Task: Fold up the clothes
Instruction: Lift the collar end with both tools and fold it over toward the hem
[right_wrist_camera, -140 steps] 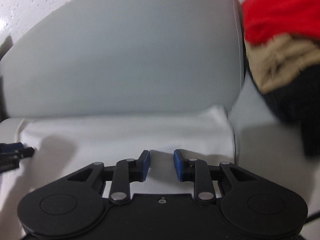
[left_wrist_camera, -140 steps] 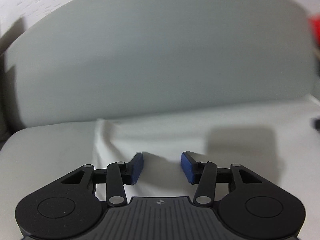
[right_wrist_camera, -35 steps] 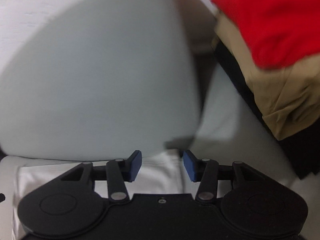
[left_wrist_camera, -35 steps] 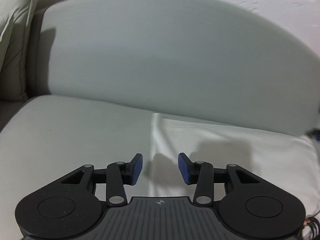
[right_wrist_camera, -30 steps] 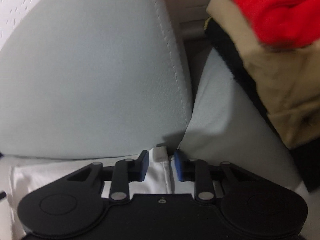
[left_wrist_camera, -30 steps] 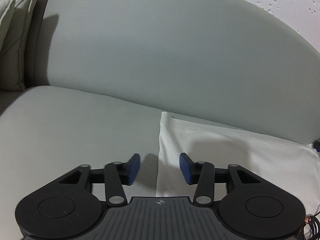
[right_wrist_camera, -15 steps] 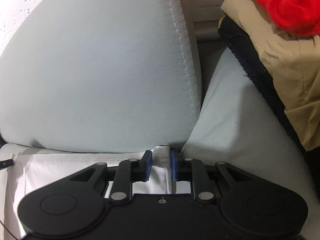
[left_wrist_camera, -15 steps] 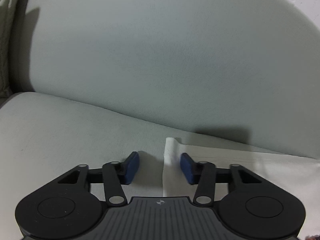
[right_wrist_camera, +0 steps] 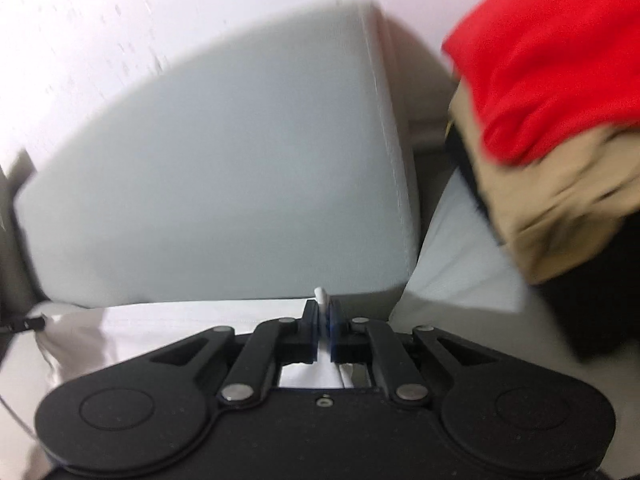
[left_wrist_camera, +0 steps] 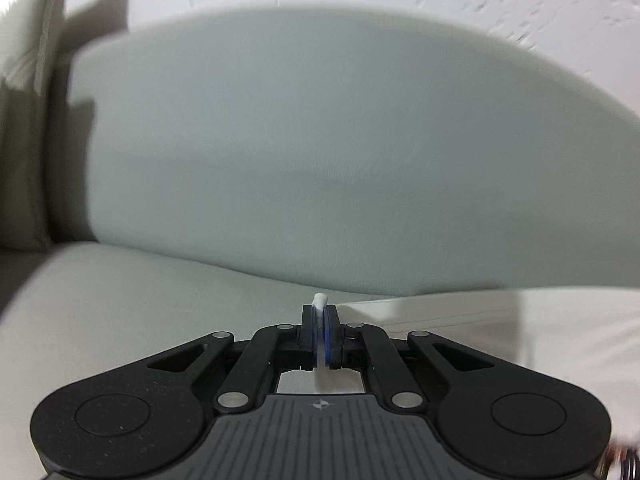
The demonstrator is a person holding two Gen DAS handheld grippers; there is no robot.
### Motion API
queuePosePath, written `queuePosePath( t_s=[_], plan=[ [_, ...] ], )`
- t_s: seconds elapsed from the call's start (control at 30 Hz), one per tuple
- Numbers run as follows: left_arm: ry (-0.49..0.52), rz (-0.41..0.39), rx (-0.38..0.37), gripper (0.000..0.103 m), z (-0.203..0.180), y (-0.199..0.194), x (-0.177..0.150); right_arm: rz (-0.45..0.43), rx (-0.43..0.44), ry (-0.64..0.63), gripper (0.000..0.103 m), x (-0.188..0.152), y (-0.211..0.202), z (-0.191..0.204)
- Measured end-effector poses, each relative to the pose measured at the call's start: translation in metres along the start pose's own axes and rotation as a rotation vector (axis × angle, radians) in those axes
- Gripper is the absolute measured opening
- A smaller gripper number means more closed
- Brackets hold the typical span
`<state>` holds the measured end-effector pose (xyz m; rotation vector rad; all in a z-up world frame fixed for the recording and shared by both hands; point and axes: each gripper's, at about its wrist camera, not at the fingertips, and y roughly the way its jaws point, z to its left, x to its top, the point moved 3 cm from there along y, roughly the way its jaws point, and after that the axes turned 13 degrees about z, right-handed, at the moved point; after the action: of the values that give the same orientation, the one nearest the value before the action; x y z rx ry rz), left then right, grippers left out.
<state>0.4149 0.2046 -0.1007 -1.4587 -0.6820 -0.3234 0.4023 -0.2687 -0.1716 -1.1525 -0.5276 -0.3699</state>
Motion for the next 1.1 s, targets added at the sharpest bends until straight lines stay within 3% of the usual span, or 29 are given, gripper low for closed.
queuePosePath(
  t_s=[0.23, 0.4, 0.47, 0.63, 0.77, 0.87, 0.97, 1.1],
  plan=[
    [-0.066, -0.047, -0.032, 0.003, 0.006, -0.111, -0.065, -0.062, 0.100, 0.117, 0.005, -0.046, -0.123, 0.018],
    [-0.082, -0.008, -0.022, 0.003, 0.006, -0.168, -0.132, 0.010, 0.114, 0.175, 0.005, -0.078, -0.171, 0.043],
    [-0.097, 0.048, -0.010, 0.003, 0.007, -0.177, -0.164, 0.050, 0.094, 0.192, 0.005, -0.095, -0.171, 0.029],
    [-0.086, 0.197, 0.079, 0.003, -0.004, -0.157, -0.223, 0.203, 0.060, 0.303, 0.005, -0.201, -0.141, 0.019],
    [-0.115, 0.216, 0.112, 0.003, -0.007, -0.150, -0.228, 0.211, 0.008, 0.312, 0.005, -0.218, -0.135, 0.020],
    [-0.122, 0.147, 0.091, 0.003, -0.001, -0.167, -0.223, 0.148, 0.029, 0.321, 0.005, -0.211, -0.155, 0.023],
    [-0.065, 0.077, 0.112, 0.001, -0.007, -0.194, -0.220, 0.090, 0.044, 0.279, 0.005, -0.215, -0.190, 0.033],
    [-0.043, 0.049, 0.121, 0.001, -0.006, -0.217, -0.244, 0.072, 0.042, 0.265, 0.005, -0.232, -0.213, 0.034]
  ],
)
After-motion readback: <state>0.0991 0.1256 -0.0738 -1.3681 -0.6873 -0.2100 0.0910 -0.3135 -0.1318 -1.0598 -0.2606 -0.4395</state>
